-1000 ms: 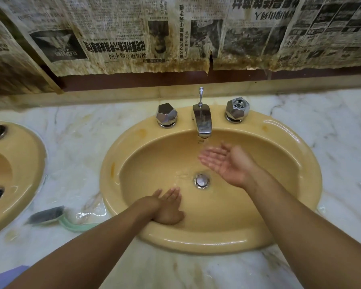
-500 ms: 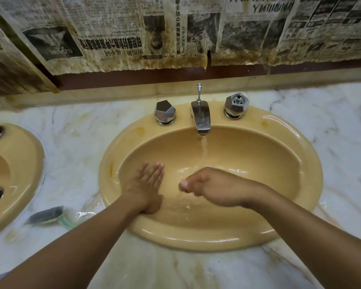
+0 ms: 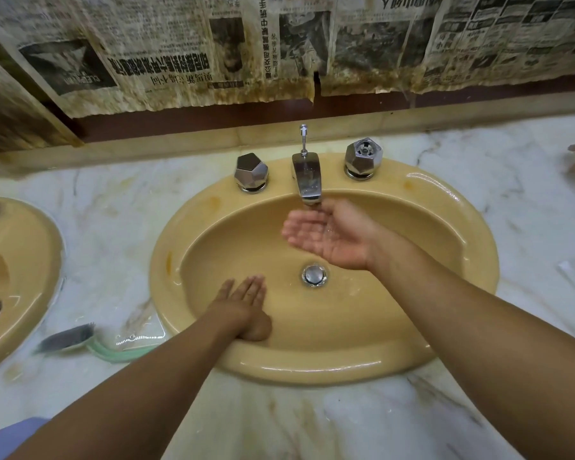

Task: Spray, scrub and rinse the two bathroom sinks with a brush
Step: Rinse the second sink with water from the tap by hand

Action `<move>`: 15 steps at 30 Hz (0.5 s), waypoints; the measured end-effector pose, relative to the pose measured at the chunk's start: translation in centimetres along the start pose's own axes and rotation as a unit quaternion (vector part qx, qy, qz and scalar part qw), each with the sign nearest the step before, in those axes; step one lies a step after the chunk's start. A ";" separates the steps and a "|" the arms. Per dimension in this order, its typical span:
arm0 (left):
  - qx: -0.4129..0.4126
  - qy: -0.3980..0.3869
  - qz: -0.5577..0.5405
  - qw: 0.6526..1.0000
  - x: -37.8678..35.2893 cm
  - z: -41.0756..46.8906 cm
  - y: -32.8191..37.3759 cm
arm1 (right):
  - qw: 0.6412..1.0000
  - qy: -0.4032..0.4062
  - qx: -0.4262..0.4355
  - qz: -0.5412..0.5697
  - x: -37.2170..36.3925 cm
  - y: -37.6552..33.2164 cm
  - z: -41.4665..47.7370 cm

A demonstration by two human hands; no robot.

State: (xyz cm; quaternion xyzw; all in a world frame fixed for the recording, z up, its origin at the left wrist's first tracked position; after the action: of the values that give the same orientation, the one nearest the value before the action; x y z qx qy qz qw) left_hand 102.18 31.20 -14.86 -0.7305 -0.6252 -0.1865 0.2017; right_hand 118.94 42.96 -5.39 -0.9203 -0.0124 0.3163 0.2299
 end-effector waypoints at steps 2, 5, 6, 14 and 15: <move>0.004 -0.005 -0.027 1.000 0.1 0.5 1.5 | 0.981 0.002 -0.037 -0.190 -0.5 1.4 -2.4; -0.117 -0.041 -0.100 0.987 2.0 -1.1 5.4 | 0.899 0.028 -0.060 -0.433 0.1 3.4 -5.6; -0.158 -0.056 -0.124 0.978 2.7 -1.8 6.7 | 0.878 0.047 -0.055 -0.474 0.6 3.6 -6.0; -0.195 -0.127 -0.146 0.962 2.7 -5.9 3.4 | 0.988 0.110 0.035 -0.107 5.3 0.4 -0.8; -0.166 -0.120 -0.100 0.974 2.2 -6.0 1.7 | 0.996 0.082 0.028 -0.021 5.5 0.1 0.1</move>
State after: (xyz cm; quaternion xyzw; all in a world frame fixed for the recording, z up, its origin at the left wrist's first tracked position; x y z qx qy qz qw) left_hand 104.06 29.66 -8.66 -0.7050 -0.6747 -0.2177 -0.0190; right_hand 123.26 43.82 -8.66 -0.9358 -0.0043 0.2352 0.2626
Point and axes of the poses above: each hand's wrist, its own z-axis towards the middle knuckle, its own x-axis out of the back of the hand, y = z × x, the point moved 1 cm from there along z, towards the middle knuckle, and after that the axes turned 6 degrees about -x, right-handed, at the moved point
